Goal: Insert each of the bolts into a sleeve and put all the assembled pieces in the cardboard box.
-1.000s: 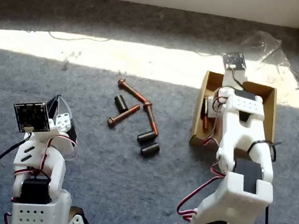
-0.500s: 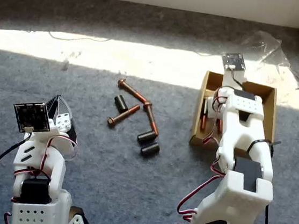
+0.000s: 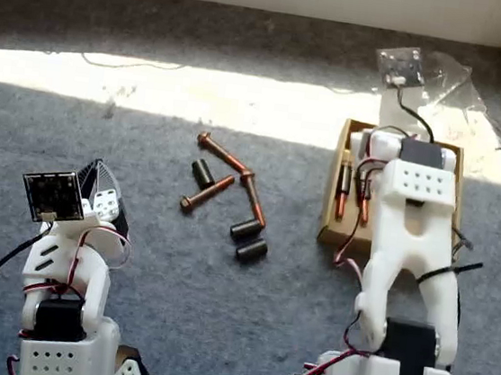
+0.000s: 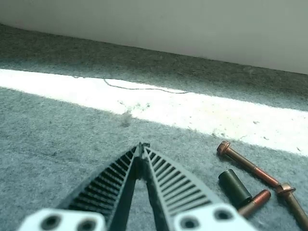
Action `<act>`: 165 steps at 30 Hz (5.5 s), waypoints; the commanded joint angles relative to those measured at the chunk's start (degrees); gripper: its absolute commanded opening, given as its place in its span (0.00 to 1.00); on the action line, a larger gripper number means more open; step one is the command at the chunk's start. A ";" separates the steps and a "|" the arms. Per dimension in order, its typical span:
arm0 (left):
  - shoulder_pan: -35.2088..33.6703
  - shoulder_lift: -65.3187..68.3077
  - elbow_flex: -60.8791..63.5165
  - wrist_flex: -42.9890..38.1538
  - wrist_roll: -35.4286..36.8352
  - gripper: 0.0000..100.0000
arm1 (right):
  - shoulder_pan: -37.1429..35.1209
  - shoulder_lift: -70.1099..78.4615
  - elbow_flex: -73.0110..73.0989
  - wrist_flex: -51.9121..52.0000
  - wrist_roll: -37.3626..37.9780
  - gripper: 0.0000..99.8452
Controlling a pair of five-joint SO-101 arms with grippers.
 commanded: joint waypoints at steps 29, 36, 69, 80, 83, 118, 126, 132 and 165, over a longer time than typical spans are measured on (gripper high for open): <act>-4.44 -0.66 -0.92 -1.32 -0.26 0.01 | -33.63 -16.04 20.26 15.96 49.93 0.18; -4.44 -0.66 -1.01 -1.32 -0.26 0.01 | -34.24 -15.43 22.29 16.13 59.60 0.18; -4.53 -0.66 -0.92 -1.32 -0.35 0.01 | -36.62 -5.32 29.05 2.86 68.57 0.18; -4.53 -0.66 -0.75 -1.32 -0.35 0.01 | -33.01 -0.31 28.88 2.59 68.48 0.18; -4.53 -0.66 -0.75 -1.32 -0.35 0.01 | -32.92 0.84 28.88 2.59 68.48 0.18; -4.44 -0.66 -0.40 -1.32 -0.35 0.01 | -33.01 0.66 28.88 -5.41 44.40 0.01; -4.44 -0.66 -0.40 -1.32 -0.35 0.01 | -33.01 -3.21 18.42 6.29 39.47 0.01; -4.44 -0.66 -0.40 -1.32 -0.35 0.01 | -33.19 -9.45 15.60 7.52 34.20 0.01; -4.00 -0.66 -0.31 -1.32 -0.35 0.01 | -19.56 -24.92 26.15 2.15 -11.52 0.01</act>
